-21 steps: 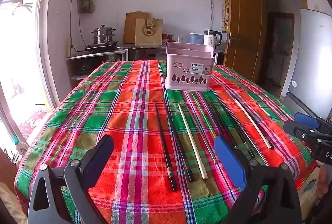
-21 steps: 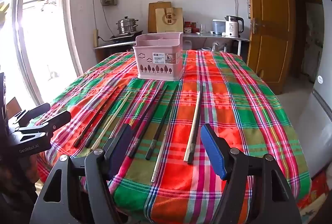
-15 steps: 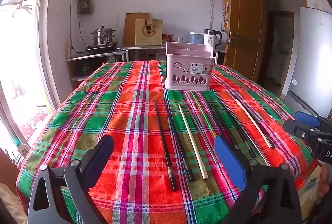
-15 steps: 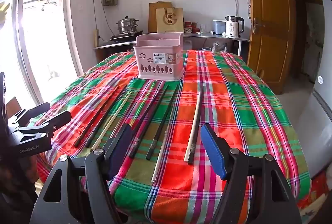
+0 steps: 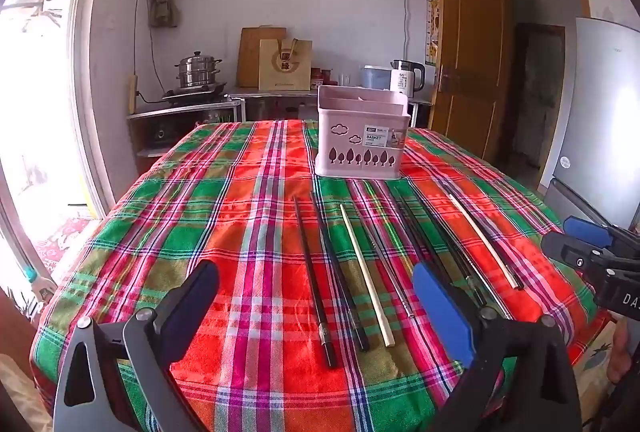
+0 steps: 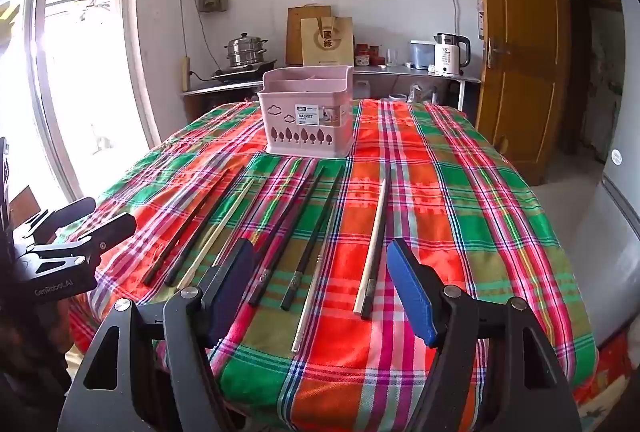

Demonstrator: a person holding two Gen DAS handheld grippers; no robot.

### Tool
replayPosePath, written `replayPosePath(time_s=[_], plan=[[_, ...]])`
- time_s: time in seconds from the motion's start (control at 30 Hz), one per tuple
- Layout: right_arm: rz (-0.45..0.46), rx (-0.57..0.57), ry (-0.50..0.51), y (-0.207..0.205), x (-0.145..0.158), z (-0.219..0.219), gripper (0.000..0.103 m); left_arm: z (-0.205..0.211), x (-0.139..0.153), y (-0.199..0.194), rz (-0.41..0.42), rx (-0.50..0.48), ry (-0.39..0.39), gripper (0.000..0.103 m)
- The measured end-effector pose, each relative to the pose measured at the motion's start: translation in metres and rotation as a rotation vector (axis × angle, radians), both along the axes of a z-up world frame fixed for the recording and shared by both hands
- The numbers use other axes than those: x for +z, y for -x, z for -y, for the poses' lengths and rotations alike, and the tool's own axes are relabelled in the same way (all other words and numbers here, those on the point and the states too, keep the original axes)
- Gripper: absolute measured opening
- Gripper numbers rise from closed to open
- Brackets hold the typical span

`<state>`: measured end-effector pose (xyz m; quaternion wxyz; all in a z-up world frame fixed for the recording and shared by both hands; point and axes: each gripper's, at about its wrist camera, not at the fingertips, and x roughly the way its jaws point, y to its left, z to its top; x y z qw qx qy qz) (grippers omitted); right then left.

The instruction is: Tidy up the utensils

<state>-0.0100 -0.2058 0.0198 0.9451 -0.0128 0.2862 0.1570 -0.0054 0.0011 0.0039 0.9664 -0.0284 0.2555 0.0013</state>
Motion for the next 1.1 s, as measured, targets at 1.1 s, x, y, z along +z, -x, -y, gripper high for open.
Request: replayPosePath(time_s=[1.1], plan=[[0.020,0.003,0.001,0.0021,0.0062,0.0000,0.069,0.0032,0.0079,0.0050,0.008,-0.007,0.004,0.098]])
